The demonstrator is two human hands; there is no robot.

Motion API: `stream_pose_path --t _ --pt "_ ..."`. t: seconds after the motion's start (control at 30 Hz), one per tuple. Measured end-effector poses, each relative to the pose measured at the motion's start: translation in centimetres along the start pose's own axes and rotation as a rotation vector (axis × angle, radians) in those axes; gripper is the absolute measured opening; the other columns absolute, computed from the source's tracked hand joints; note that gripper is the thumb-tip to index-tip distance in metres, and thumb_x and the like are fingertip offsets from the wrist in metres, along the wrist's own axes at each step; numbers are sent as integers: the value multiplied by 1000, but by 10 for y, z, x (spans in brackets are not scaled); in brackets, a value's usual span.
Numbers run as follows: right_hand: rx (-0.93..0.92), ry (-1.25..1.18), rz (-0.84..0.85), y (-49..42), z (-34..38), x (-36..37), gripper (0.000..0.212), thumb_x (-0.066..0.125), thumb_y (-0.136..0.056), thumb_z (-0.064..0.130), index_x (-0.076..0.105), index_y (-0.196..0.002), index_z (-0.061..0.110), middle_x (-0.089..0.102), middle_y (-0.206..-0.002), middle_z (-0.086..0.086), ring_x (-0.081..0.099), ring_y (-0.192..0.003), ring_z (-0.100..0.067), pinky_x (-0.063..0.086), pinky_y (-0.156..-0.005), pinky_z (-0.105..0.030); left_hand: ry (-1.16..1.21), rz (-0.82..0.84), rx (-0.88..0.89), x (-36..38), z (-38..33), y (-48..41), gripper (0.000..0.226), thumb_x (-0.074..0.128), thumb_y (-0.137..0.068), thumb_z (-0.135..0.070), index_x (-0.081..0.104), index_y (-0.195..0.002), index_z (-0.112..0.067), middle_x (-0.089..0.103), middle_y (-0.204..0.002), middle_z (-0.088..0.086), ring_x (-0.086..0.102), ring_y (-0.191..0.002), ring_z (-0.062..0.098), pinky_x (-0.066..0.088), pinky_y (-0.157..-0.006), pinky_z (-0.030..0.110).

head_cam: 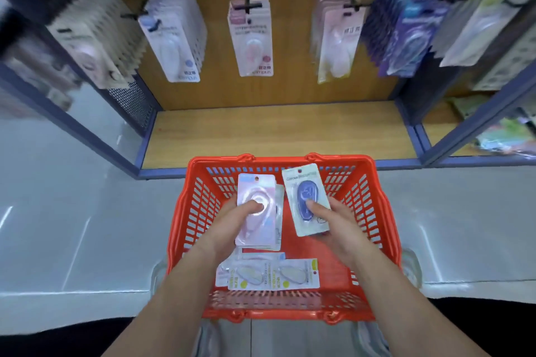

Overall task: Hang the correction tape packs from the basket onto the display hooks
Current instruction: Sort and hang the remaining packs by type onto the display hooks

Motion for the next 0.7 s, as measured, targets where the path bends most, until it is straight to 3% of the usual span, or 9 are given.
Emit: stream_pose_path --t 0.07,0.13,0.23,0.3,0.37,0.5,0.6,0.7 --pt "-38 -45 48 17 16 23 38 74 -82 27 73 -118 13 78 -110 -11 72 -92 -24 53 -82 -39 14 13 48 11 -20 22 64 79 -62 -34 66 -121 -17 72 -118 10 70 -109 30 56 -94 47" --pt "-79 -66 56 31 28 37 32 70 -91 24 71 -120 10 76 -111 -14 72 -95 -26 54 -81 -40 24 39 82 20 -36 39 56 76 -70 -26 66 -122 -7 75 -105 11 73 -96 29 56 -82 41" --pt "-174 -12 0 50 48 47 21 64 -100 21 66 -117 9 74 -103 -11 72 -91 -26 59 -77 -44 48 69 129 30 -58 64 26 62 -91 -6 67 -117 -1 77 -95 12 75 -85 28 57 -79 38" --pt "-262 19 -33 61 64 54 18 67 -99 23 66 -113 12 74 -100 -10 72 -89 -24 59 -81 -50 90 83 165 34 -72 79 33 62 -91 -8 66 -123 -1 76 -109 20 74 -96 37 59 -80 43" --pt "-320 7 -44 72 80 63 29 72 -90 32 68 -111 12 75 -102 -14 71 -90 -27 56 -89 -55 87 75 215 34 -87 89 45 66 -83 -16 65 -127 -5 74 -116 21 72 -105 41 60 -81 48" --pt "-380 -66 -23 89 107 81 35 69 -81 36 73 -109 16 77 -106 -14 72 -98 -34 55 -89 -54 42 15 318 30 -122 110 27 68 -90 -18 68 -116 -11 79 -97 4 76 -90 24 60 -75 38" --pt "-448 -41 -29 102 134 85 23 73 -89 29 73 -108 16 78 -104 -9 73 -100 -31 56 -92 -52 -29 30 365 31 -149 123 59 78 -70 -40 67 -122 -15 78 -109 5 75 -102 28 56 -96 56" --pt "-515 42 -37 112 164 84 11 67 -99 18 73 -107 14 80 -99 -2 74 -91 -18 57 -89 -41 -75 47 439 37 -178 140 66 82 -65 -39 64 -124 -17 77 -113 5 75 -104 28 55 -99 59"
Point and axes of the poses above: each hand's wrist, its own y-axis away from the middle knuckle, its own x-axis out of the palm, z = x × y, the point moved 9 cm from there along -y, towards the middle knuckle
